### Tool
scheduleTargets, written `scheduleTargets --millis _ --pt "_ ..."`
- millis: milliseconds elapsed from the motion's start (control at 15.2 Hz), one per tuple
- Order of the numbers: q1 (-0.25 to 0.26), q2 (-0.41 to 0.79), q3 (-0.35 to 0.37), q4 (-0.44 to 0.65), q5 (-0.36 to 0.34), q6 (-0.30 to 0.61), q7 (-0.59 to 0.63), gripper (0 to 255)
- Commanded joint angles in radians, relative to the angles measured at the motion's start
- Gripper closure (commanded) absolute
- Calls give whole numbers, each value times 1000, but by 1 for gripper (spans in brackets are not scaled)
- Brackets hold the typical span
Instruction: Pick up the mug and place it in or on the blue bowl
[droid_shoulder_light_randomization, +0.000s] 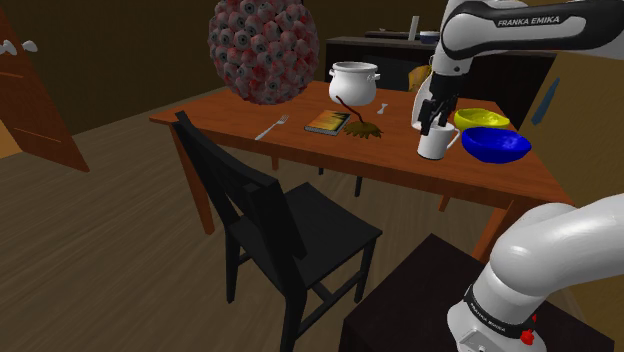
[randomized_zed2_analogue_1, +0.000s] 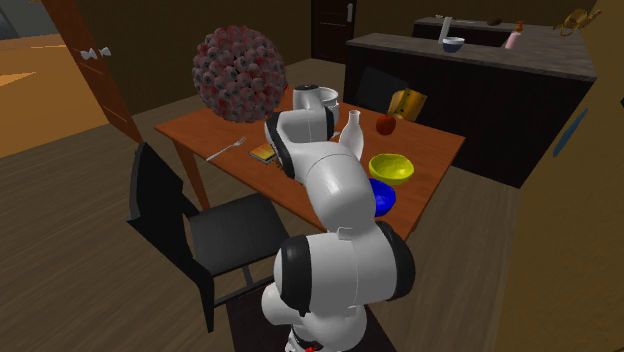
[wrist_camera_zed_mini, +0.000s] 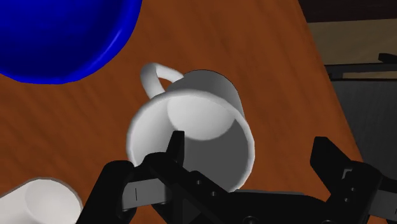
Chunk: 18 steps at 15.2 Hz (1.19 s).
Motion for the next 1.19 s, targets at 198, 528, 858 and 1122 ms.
scheduleTargets --millis 198,528,858,1122 --pt "-4 -4 -10 -65 -8 62 2 0" --pt "-4 -4 -10 -65 -8 62 2 0" --pt "-4 -4 -10 -65 -8 62 2 255" --pt "-4 -4 -10 -65 -8 62 2 255"
